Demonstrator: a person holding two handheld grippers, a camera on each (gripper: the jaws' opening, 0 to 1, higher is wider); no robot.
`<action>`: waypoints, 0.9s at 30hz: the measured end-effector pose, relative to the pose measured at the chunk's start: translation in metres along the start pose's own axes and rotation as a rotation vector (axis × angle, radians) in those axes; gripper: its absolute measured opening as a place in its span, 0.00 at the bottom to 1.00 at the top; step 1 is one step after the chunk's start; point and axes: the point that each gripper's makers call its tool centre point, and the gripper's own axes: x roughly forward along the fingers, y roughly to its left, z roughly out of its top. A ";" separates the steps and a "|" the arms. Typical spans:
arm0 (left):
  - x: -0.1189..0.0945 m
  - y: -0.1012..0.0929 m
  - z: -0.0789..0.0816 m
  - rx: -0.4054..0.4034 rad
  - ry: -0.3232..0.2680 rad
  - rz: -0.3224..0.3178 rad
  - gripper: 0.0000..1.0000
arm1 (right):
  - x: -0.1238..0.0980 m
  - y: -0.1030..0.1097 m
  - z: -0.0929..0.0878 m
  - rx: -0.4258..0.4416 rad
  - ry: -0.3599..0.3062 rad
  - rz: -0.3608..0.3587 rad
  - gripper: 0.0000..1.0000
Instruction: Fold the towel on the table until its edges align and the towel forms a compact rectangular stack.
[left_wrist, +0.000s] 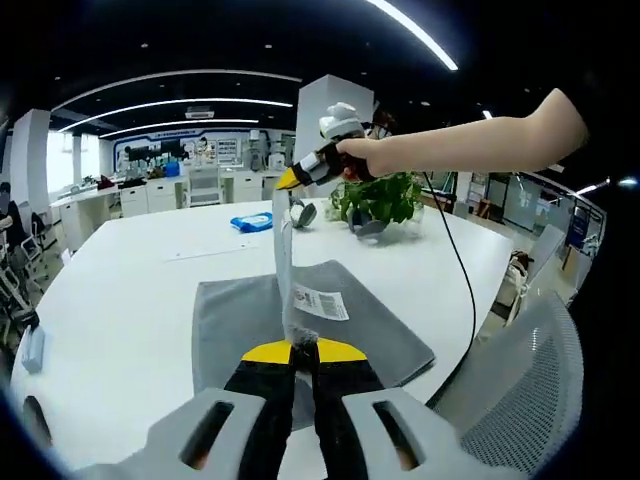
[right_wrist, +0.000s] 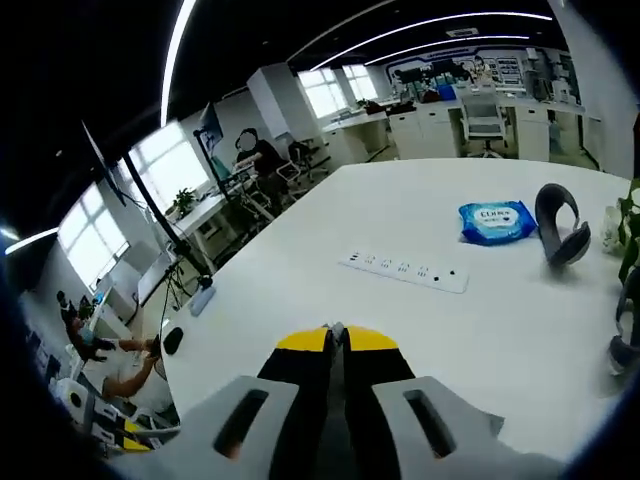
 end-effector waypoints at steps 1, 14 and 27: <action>0.000 0.003 -0.003 0.015 0.025 0.013 0.05 | 0.003 0.000 0.000 0.001 0.001 -0.003 0.02; 0.010 0.033 -0.034 0.043 0.172 0.046 0.06 | 0.041 -0.001 -0.012 0.040 0.018 -0.012 0.02; 0.019 0.064 -0.076 -0.023 0.291 0.019 0.06 | 0.092 -0.001 -0.037 0.127 0.056 -0.007 0.02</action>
